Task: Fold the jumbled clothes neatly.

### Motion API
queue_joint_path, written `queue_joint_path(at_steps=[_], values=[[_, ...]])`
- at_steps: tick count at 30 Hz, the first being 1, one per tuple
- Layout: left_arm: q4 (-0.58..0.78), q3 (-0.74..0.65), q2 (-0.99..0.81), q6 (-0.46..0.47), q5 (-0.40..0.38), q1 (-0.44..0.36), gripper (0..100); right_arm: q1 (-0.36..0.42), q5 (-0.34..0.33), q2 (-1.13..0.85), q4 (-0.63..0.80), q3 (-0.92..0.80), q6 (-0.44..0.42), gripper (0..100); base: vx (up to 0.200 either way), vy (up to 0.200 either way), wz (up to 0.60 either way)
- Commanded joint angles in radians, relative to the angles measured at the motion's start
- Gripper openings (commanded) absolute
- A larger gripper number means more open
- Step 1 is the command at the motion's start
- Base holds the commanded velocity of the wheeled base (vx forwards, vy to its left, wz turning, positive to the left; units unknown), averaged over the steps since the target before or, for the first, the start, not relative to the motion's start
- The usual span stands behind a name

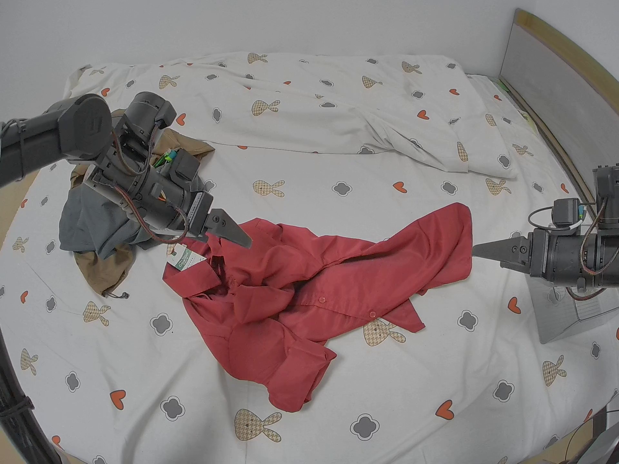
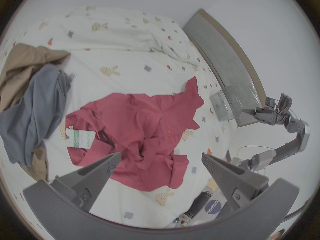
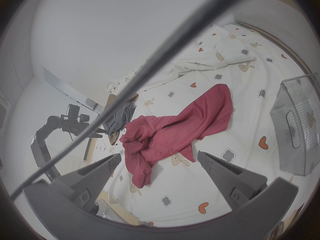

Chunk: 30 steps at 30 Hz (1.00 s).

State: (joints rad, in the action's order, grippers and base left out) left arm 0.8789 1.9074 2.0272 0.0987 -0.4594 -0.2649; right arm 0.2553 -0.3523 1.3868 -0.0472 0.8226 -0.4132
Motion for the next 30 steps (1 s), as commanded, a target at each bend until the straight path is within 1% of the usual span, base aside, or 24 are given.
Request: queue_joint_path(at_steps=[1,2,3,4,6,9,11,12,13,14,15,16,17,20,22,25,30], values=[[-0.788,-0.841,-0.271,0.033,0.281,-0.076,100,0.025,0.0,0.057,-0.002,-0.046,0.001,100,0.0,0.0,0.0],[-0.888,-0.913,-0.249,-0.002,0.317,-0.085,100,0.032,0.0,0.067,-0.002,-0.048,0.001,100,0.0,0.0,0.0],[-0.911,-0.93,-0.242,-0.01,0.324,-0.086,100,0.033,0.0,0.069,-0.002,-0.049,0.001,100,0.0,0.0,0.0],[-1.0,-0.99,-0.202,-0.036,0.358,-0.099,100,0.042,-0.002,0.081,-0.002,-0.059,0.002,100,0.0,0.0,0.0],[-1.121,-1.059,-0.137,-0.042,0.401,-0.106,100,0.068,0.0,0.113,-0.003,-0.069,0.004,100,0.0,0.0,0.0],[-1.203,-1.081,-0.081,-0.042,0.398,-0.103,100,0.102,0.003,0.135,-0.042,-0.08,0.004,100,0.0,0.0,0.0],[-1.215,-1.076,-0.058,-0.042,0.38,-0.099,100,0.111,0.003,0.132,-0.071,-0.094,0.004,100,0.0,0.0,0.0],[-1.215,-1.076,-0.05,-0.042,0.349,-0.097,100,0.114,0.003,0.129,-0.091,-0.105,0.004,100,0.0,0.0,0.0],[-1.215,-1.078,-0.05,-0.042,0.341,-0.097,100,0.116,0.003,0.129,-0.095,-0.105,0.004,100,0.0,0.0,0.0],[-1.212,-1.085,-0.053,-0.04,0.286,-0.103,100,0.114,0.003,0.127,-0.118,-0.114,0.002,100,0.0,0.0,0.0],[-1.213,-1.091,-0.051,-0.039,0.266,-0.106,100,0.114,0.003,0.127,-0.125,-0.118,0.002,100,0.0,0.0,0.0],[-1.213,-1.091,-0.051,-0.039,0.266,-0.106,100,0.114,0.003,0.127,-0.125,-0.118,0.002,100,0.0,0.0,0.0],[-1.218,-1.093,-0.039,-0.034,0.249,-0.117,100,0.113,0.003,0.129,-0.126,-0.123,0.002,100,0.0,0.0,0.0],[-1.219,-1.068,-0.001,-0.022,0.248,-0.117,100,0.113,0.004,0.132,-0.128,-0.125,0.002,100,0.0,0.0,0.0],[-1.221,-1.03,0.03,-0.005,0.248,-0.102,100,0.114,0.004,0.133,-0.128,-0.125,0.002,100,0.0,0.0,0.0],[-1.221,-1.004,0.05,0.016,0.245,-0.082,100,0.113,0.004,0.13,-0.128,-0.123,0.002,100,0.0,0.0,0.0],[-1.221,-0.984,0.064,0.029,0.243,-0.076,100,0.113,0.004,0.135,-0.128,-0.123,0.002,100,0.0,0.0,0.0]])
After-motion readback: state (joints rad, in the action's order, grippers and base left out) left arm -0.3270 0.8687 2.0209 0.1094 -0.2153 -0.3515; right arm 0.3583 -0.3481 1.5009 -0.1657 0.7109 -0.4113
